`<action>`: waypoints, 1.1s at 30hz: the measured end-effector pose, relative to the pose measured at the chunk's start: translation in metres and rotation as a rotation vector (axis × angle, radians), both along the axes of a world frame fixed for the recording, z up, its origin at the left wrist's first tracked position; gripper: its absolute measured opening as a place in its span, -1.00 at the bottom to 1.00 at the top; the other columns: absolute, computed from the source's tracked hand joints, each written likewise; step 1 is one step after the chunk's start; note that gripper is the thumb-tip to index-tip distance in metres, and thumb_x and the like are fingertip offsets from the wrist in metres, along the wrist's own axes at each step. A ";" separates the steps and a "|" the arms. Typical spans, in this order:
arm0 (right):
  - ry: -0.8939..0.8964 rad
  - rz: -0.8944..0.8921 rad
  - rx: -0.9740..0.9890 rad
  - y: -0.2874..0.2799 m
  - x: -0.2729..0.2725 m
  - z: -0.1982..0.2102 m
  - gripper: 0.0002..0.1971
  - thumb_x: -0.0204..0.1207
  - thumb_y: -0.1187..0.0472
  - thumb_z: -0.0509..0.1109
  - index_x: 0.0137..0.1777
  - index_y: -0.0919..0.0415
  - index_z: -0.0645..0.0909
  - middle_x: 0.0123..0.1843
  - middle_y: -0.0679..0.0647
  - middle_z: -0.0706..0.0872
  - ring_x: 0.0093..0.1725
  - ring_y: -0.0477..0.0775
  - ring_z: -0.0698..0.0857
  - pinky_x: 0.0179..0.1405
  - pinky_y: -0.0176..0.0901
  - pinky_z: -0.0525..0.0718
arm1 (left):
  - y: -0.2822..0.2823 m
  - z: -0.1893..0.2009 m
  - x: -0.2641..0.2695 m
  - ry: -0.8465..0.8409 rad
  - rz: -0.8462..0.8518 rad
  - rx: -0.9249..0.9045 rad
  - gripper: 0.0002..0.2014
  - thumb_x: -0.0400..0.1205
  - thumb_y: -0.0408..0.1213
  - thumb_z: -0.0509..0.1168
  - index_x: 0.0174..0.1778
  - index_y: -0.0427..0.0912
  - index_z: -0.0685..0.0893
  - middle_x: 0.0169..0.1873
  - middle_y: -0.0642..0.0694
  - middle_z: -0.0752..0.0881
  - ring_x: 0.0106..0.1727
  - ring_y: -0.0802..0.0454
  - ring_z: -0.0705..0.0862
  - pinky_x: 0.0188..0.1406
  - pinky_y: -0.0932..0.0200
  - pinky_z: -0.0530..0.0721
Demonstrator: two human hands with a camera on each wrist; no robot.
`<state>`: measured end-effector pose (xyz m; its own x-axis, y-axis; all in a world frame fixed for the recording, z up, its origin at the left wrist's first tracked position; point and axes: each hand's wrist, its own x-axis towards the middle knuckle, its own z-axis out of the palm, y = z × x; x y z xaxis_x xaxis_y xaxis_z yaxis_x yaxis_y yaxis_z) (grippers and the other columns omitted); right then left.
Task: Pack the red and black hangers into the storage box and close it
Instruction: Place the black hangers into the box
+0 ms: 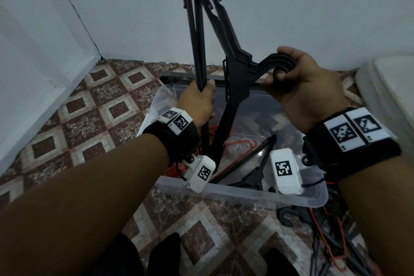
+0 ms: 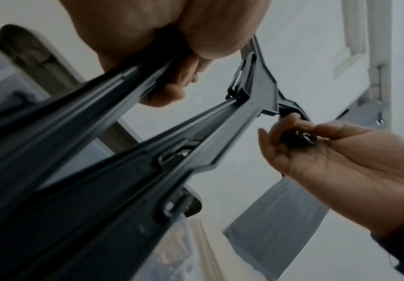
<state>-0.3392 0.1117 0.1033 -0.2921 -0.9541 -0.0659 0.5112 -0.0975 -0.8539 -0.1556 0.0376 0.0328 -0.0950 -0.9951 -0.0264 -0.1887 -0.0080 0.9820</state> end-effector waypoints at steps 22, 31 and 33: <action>0.684 0.324 0.368 0.002 -0.059 -0.038 -0.72 0.52 0.39 0.46 0.23 0.26 0.69 0.02 0.26 0.84 -0.03 0.22 0.85 -0.16 -0.15 0.78 | -0.013 0.009 -0.003 -0.484 -0.131 -0.462 -0.76 0.75 0.12 0.06 -0.20 0.17 0.39 -0.52 0.08 0.46 -0.52 0.29 0.49 -0.58 0.37 0.31; 0.560 0.547 0.352 0.013 -0.029 -0.032 -0.44 0.17 -0.08 0.61 0.07 0.31 0.75 0.01 0.30 0.84 0.04 0.27 0.84 -0.09 -0.11 0.82 | -0.020 0.007 0.017 -0.551 -0.203 -0.356 -0.72 0.77 0.10 0.05 -0.23 0.12 0.41 -0.41 -0.13 0.65 -0.44 0.01 0.61 -0.42 0.11 0.52; 0.542 0.541 0.346 0.013 -0.024 -0.030 -0.37 0.17 -0.11 0.60 0.12 0.34 0.67 0.01 0.31 0.84 0.04 0.29 0.84 -0.22 -0.20 0.79 | -0.020 0.007 0.019 -0.564 -0.180 -0.369 -0.68 0.76 0.12 0.05 -0.29 0.13 0.39 -0.45 -0.08 0.63 -0.49 0.09 0.58 -0.46 0.16 0.47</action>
